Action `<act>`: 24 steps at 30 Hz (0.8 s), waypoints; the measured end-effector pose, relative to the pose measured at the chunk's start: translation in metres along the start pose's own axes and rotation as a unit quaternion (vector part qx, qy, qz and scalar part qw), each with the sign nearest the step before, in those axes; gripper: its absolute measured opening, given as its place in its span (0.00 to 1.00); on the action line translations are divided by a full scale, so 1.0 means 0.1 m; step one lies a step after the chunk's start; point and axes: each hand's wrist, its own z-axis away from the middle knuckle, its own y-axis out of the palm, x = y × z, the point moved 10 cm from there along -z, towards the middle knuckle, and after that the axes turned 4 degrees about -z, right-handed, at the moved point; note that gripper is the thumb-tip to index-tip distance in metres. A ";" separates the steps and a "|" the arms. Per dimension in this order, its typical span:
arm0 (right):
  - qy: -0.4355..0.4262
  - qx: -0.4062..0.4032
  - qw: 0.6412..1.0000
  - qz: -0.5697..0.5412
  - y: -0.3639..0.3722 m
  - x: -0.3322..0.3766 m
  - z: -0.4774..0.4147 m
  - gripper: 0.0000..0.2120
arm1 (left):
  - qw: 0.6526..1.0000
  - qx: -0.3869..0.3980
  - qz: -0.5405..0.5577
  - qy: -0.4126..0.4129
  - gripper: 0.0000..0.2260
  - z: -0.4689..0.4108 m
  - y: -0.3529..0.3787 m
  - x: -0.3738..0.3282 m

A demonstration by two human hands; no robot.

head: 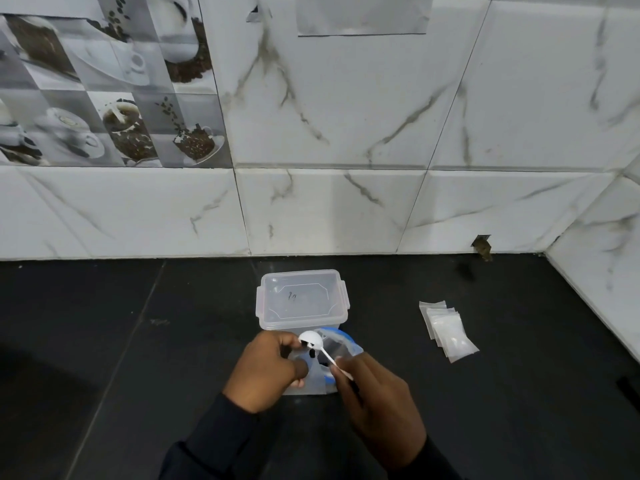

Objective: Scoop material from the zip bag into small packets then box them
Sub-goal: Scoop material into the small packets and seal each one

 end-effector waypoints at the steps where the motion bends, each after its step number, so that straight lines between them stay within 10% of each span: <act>1: -0.019 -0.012 1.000 0.014 0.01 0.01 0.03 0.03 | 1.000 0.003 0.001 0.000 0.06 0.00 0.01 0.01; 10: -0.054 -0.029 0.998 -0.005 0.14 0.01 0.12 0.04 | 1.000 0.013 0.011 0.006 0.07 -0.03 0.02 0.03; 15: 0.204 -0.102 0.953 -0.201 -0.20 -0.54 -0.04 0.03 | 0.998 -0.011 0.067 -0.012 0.11 0.03 -0.13 0.17; 24: 0.274 0.251 0.927 0.049 0.62 -1.19 -0.28 0.05 | 0.994 0.033 -0.096 -0.040 0.05 -0.18 0.36 1.25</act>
